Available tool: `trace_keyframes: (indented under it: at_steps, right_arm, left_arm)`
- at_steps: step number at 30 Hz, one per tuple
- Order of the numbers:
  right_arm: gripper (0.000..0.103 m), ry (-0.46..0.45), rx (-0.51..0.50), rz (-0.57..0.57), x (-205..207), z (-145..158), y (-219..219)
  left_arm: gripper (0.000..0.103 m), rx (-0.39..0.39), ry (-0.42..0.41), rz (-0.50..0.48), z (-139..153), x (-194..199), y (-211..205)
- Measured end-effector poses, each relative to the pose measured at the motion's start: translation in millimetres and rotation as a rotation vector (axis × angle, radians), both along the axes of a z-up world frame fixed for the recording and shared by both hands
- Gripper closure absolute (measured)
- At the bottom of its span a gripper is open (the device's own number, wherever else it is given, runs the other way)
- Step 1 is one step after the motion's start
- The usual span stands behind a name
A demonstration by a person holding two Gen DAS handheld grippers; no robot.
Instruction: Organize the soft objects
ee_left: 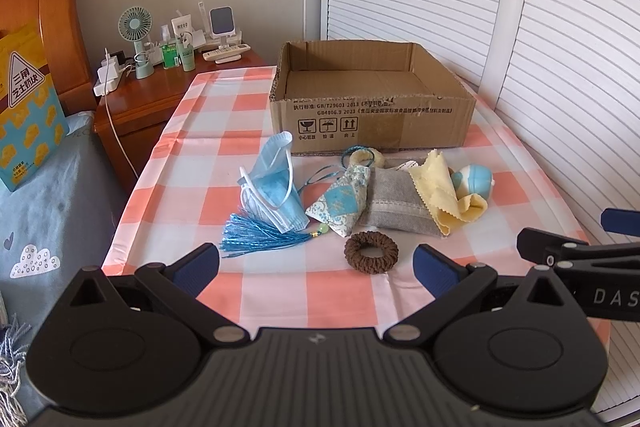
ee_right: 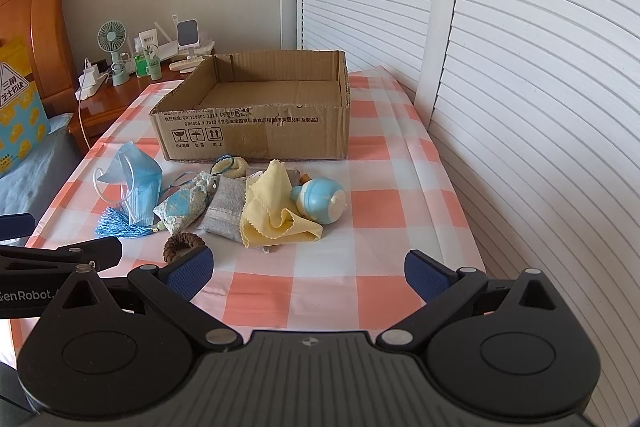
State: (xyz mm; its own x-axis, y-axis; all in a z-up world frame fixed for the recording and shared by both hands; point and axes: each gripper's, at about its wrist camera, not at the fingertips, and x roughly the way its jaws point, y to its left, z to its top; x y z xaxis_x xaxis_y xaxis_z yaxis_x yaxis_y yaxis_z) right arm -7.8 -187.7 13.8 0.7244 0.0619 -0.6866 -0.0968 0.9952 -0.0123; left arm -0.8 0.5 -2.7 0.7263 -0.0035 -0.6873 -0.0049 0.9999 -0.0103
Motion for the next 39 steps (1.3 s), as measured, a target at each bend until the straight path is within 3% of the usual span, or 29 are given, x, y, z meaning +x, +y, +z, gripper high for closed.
trace_keyframes:
  at_steps: [39]
  right_arm:
    - [0.0,0.0,-0.004,0.009,10,-3,2]
  left_arm:
    - [0.001,0.001,0.003,-0.031,-1,10,3]
